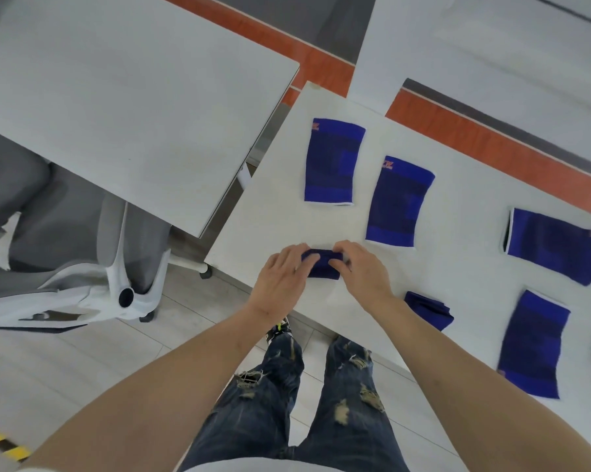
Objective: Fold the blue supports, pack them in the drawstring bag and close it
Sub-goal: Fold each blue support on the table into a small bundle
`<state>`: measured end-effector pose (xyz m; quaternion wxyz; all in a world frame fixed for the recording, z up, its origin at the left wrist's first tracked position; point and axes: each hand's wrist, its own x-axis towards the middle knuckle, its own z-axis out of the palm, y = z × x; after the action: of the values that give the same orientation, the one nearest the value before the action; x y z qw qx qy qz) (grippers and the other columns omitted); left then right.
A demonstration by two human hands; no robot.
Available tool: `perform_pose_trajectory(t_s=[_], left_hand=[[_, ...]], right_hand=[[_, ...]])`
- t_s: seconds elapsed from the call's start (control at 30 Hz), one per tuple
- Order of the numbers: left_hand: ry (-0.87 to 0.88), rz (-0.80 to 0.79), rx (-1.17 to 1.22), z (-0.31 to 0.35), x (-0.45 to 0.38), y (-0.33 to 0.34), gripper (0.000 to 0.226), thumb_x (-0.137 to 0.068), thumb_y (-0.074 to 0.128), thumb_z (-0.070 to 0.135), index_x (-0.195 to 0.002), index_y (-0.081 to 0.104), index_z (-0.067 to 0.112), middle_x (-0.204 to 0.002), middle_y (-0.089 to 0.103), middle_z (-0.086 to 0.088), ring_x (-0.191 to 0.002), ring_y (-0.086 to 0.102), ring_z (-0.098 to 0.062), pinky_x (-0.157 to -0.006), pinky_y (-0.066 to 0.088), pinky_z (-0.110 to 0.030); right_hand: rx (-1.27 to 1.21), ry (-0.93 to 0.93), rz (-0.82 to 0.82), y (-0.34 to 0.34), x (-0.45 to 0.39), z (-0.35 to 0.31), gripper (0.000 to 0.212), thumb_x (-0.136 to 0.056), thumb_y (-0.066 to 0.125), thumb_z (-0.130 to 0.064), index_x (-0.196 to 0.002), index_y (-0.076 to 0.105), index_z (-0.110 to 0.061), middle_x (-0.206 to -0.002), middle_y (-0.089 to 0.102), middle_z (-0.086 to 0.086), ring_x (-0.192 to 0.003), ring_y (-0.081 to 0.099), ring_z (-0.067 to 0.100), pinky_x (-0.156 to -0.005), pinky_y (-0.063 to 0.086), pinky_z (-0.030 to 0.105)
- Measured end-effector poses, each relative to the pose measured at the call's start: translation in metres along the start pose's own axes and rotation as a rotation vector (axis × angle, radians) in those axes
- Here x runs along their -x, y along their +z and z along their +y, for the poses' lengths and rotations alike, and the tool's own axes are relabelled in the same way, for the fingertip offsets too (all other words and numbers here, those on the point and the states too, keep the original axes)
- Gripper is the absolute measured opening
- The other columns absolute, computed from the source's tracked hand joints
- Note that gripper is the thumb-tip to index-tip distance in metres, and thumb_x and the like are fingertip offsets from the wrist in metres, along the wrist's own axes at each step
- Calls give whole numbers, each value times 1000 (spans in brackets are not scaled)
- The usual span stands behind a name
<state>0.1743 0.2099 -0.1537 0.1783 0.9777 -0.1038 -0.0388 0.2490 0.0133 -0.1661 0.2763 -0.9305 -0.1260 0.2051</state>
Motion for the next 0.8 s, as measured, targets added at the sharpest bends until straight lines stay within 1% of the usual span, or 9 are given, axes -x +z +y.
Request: perform_pose_trajectory(t_s=[0.07,0.13,0.2,0.27,0.33,0.4,0.47,0.63,0.8], left_hand=[[169,-43,-139,-7,7,2,52,-89,61,6,-141,54,10,-151,50,-14,-139,49,-31,-112,47,-45],[231,-101,-231,-15,11,3,53,-95,49,8,-148,48,7,-163,37,-17,-152,35,-33,-123,35,-47],[245,-188,-280,-20,12,1,56,-101,36,12,-157,33,6,-170,18,-22,-158,18,-37,-128,23,-49],[264,-267,-340,-21,14,-1,60,-104,24,16,-163,14,5,-172,-1,-24,-160,0,-39,-130,12,-51],[274,-286,-379,-20,17,-1,63,-105,21,20,-164,5,4,-171,-10,-24,-159,-11,-38,-130,4,-52],[256,-284,-356,-20,19,2,69,-104,30,28,-164,7,3,-170,-12,-24,-159,-12,-37,-130,2,-51],[233,-311,-315,-18,19,4,76,-101,39,34,-164,9,3,-170,-12,-25,-159,-11,-37,-131,4,-50],[214,-348,-294,-16,16,2,78,-99,43,34,-163,12,2,-170,-12,-27,-159,-8,-39,-131,7,-50],[244,-352,-313,-19,15,-2,80,-99,42,36,-163,8,2,-169,-16,-26,-159,-10,-38,-131,4,-50]], right_hand=[[25,-15,12,-1,3,-1,11,-102,57,-35,-112,54,-35,-104,64,-11,-87,60,13,-78,57,40],[75,-42,28,-2,4,-2,16,-102,57,-33,-118,56,-31,-111,65,-9,-96,61,14,-82,57,40],[131,-90,53,-1,9,0,26,-102,59,-28,-127,58,-25,-125,65,-6,-111,60,17,-92,56,39],[208,-160,80,3,16,4,38,-101,63,-24,-138,59,-19,-139,63,0,-125,58,22,-101,53,41],[302,-220,99,8,21,9,47,-99,67,-23,-144,58,-16,-146,61,2,-134,56,26,-103,53,45],[365,-212,93,13,24,12,49,-100,66,-26,-147,55,-18,-150,57,-1,-141,51,29,-105,51,46],[407,-196,73,17,23,14,49,-103,60,-30,-150,52,-19,-154,53,-2,-146,45,30,-110,45,45],[491,-210,22,23,17,20,50,-108,38,-36,-155,45,-20,-159,48,-2,-152,35,28,-122,33,45],[481,-188,-14,20,15,19,49,-109,40,-35,-156,43,-22,-160,46,-4,-153,33,26,-122,33,43]])
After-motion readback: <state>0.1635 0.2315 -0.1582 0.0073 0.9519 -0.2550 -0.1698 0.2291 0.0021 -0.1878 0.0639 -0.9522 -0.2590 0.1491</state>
